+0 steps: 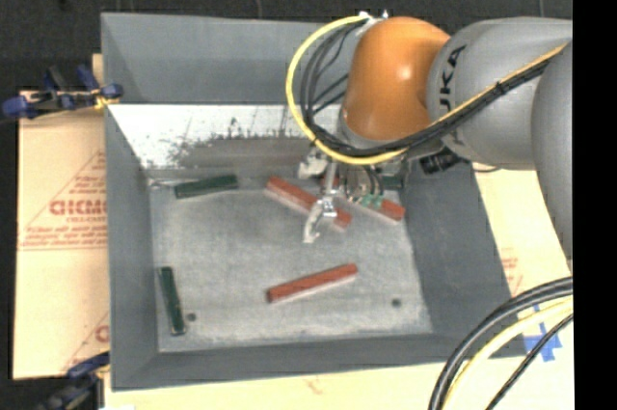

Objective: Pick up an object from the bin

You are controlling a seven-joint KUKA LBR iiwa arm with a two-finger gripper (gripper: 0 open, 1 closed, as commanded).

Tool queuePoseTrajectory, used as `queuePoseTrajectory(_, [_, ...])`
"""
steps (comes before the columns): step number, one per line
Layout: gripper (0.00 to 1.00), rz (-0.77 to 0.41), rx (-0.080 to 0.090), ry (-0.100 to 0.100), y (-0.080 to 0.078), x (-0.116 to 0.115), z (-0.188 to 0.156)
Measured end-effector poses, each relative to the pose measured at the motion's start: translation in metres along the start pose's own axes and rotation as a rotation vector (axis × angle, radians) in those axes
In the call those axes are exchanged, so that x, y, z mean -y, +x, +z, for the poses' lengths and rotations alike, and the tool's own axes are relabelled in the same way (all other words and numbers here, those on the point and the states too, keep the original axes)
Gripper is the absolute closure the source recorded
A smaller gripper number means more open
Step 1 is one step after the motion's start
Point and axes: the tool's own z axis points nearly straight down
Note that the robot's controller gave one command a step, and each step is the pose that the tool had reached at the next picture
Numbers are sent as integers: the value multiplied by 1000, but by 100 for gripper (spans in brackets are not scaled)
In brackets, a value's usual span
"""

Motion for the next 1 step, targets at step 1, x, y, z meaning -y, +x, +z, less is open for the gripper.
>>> queuePoseTrajectory(1, [0, -22, -1, 3, -8, 21, 66])
